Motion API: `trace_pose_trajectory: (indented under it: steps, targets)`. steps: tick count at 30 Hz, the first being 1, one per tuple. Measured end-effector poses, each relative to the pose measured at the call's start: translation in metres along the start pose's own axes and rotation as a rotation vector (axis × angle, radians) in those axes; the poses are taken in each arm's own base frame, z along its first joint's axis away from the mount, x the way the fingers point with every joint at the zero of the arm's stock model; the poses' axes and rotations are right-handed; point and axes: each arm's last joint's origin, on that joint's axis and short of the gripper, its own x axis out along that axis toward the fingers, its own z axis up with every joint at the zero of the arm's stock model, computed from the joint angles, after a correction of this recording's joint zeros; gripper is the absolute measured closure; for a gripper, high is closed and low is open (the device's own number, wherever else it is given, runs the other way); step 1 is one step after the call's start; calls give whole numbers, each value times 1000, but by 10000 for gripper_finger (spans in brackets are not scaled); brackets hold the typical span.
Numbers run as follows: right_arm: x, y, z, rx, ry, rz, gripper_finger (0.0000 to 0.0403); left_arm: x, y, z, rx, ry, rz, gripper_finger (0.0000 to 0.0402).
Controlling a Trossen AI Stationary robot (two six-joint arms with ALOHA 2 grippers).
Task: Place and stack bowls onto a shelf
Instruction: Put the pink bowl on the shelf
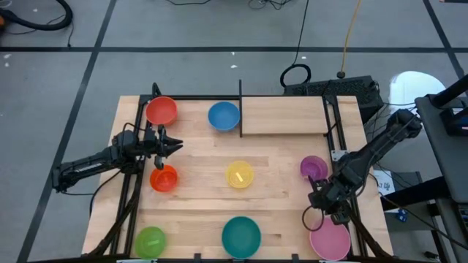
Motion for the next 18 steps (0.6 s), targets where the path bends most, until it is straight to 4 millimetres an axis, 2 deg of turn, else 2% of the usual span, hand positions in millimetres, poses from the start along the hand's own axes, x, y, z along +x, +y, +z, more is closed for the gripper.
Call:
trace_pose_trajectory:
  steps: [11, 18]
  targets:
    - [12, 8, 6, -39, -15, 10, 326, 0, 0, 0, 0, 0, 0, 314]
    - [10, 8, 6, -37, -22, 18, 326, 0, 0, 0, 0, 0, 0, 314]
